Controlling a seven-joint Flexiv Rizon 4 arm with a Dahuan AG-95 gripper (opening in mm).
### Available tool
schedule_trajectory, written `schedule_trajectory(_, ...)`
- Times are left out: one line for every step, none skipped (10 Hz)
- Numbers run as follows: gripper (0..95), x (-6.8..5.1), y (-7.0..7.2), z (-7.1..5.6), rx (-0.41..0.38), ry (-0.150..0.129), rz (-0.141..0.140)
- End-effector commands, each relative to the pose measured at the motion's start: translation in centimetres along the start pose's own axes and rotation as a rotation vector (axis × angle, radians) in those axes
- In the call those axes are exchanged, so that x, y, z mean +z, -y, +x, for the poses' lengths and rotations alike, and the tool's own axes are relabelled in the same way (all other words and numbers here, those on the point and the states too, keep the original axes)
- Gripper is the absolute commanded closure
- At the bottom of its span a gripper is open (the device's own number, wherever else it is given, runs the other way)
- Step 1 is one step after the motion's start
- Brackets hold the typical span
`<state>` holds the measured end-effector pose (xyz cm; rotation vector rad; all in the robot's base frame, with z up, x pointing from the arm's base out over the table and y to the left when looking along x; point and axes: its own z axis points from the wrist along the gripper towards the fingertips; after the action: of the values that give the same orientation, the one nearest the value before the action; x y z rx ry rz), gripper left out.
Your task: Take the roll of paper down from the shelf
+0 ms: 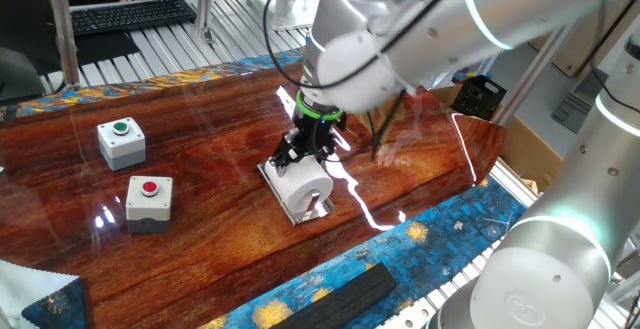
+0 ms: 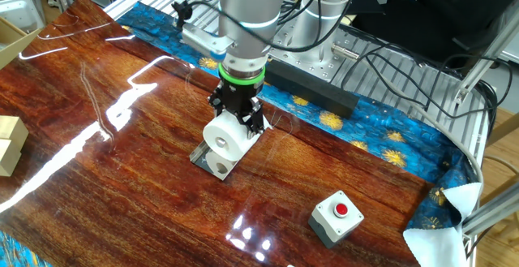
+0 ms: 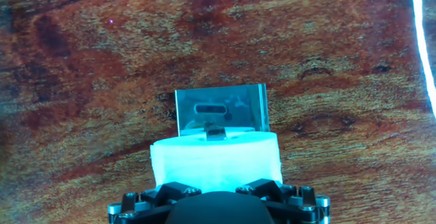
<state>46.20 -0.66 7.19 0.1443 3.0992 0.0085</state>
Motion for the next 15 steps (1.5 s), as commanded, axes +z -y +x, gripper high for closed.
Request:
schedule_trajectory(95.0, 0.3, -0.1, -0.2, -0.001, -0.003, 0.004)
schedule_trajectory(95.0, 0.0, -0.1, -0.2, -0.002, -0.009, 0.005)
schedule_trajectory(95.0, -1.0, -0.1, -0.3, 0.001, -0.022, 0.008)
schedule_trajectory(95.0, -1.4, -0.1, -0.3, 0.006, -0.022, 0.006)
schedule_trajectory(95.0, -1.3, -0.1, -0.3, 0.009, -0.018, 0.007)
schedule_trajectory(95.0, -1.3, -0.1, -0.3, 0.011, -0.016, 0.006)
schedule_trajectory(95.0, -1.3, -0.1, -0.3, 0.011, -0.015, 0.005)
schedule_trajectory(95.0, -1.3, -0.1, -0.3, 0.012, -0.013, 0.005)
schedule_trajectory(95.0, -1.3, -0.1, -0.3, 0.011, -0.012, 0.005)
schedule_trajectory(95.0, -1.3, -0.1, -0.3, 0.011, -0.012, 0.005)
schedule_trajectory(95.0, -1.3, -0.1, -0.3, 0.010, -0.012, 0.005)
schedule_trajectory(95.0, -1.3, -0.1, -0.4, 0.009, -0.013, 0.004)
schedule_trajectory(95.0, -1.3, -0.1, -0.5, 0.008, -0.014, 0.004)
schedule_trajectory(95.0, -1.3, -0.1, -0.6, 0.005, -0.015, 0.003)
schedule_trajectory(95.0, -1.3, -0.2, -0.8, 0.001, -0.015, 0.002)
